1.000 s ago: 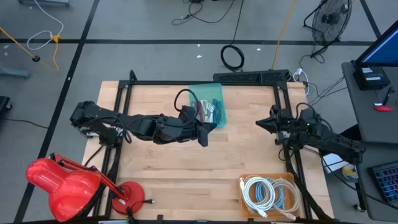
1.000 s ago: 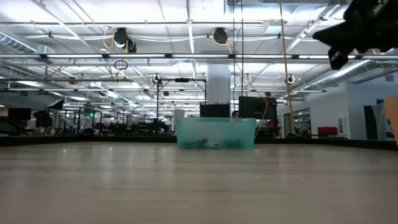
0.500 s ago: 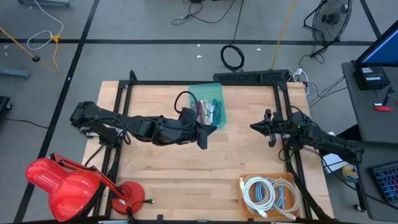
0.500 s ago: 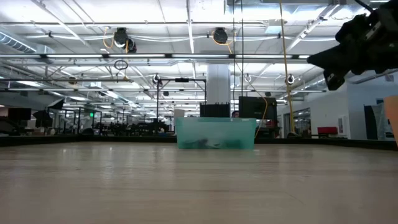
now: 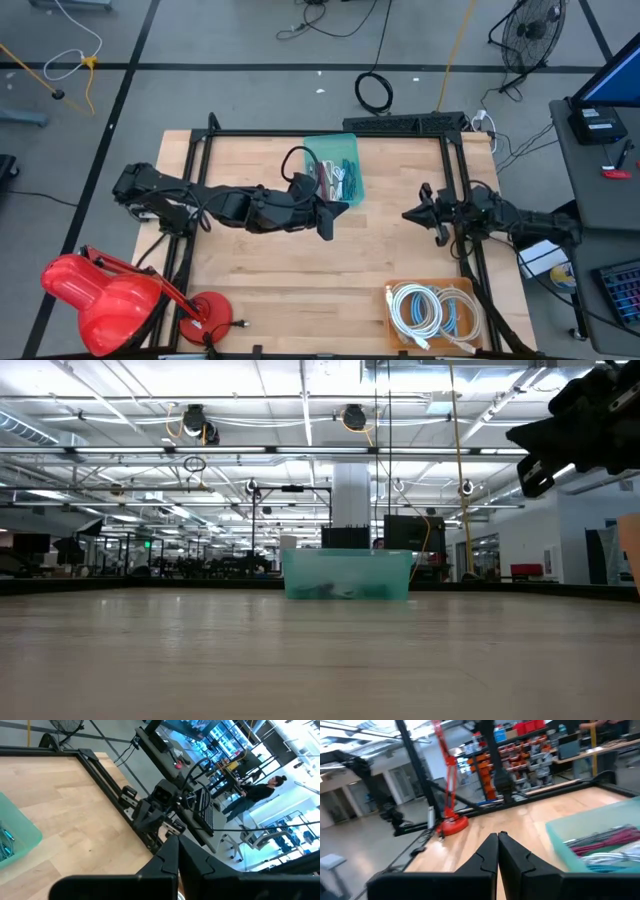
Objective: Pick & Place USB Port
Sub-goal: Return to Home Position
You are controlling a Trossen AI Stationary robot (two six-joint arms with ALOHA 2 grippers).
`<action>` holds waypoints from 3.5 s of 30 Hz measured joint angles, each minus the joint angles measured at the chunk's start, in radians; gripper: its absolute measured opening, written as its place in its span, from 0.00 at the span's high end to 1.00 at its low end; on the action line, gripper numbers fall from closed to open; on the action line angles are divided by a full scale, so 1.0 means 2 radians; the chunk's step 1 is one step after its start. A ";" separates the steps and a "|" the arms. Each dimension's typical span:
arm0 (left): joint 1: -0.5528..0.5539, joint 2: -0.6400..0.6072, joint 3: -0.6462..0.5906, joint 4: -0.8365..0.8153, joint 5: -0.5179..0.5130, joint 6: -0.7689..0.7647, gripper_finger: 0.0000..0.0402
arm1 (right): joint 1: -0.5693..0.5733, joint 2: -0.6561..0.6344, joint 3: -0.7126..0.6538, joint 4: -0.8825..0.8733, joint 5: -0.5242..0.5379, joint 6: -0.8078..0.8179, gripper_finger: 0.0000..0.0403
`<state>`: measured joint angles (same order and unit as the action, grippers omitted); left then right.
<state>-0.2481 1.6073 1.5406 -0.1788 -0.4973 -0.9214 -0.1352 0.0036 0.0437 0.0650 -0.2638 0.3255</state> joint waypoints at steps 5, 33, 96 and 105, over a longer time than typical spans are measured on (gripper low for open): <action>0.001 0.000 0.000 -0.002 0.000 0.001 0.97 | 0.035 0.000 -0.001 -0.001 0.011 0.002 1.00; 0.003 0.000 0.000 -0.002 -0.001 0.036 0.95 | 0.088 0.004 -0.001 -0.008 0.105 -0.002 1.00; -0.048 -0.729 -0.632 0.076 0.069 0.379 1.00 | 0.088 0.005 -0.002 0.014 0.105 -0.002 1.00; 0.009 -0.782 -0.667 0.078 0.088 0.366 1.00 | 0.088 0.005 -0.002 0.014 0.105 -0.002 1.00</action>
<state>-0.2293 0.0432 0.2068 -0.0224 -0.3203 -0.1892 0.0414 0.0128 0.0402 0.0937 -0.0528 0.3206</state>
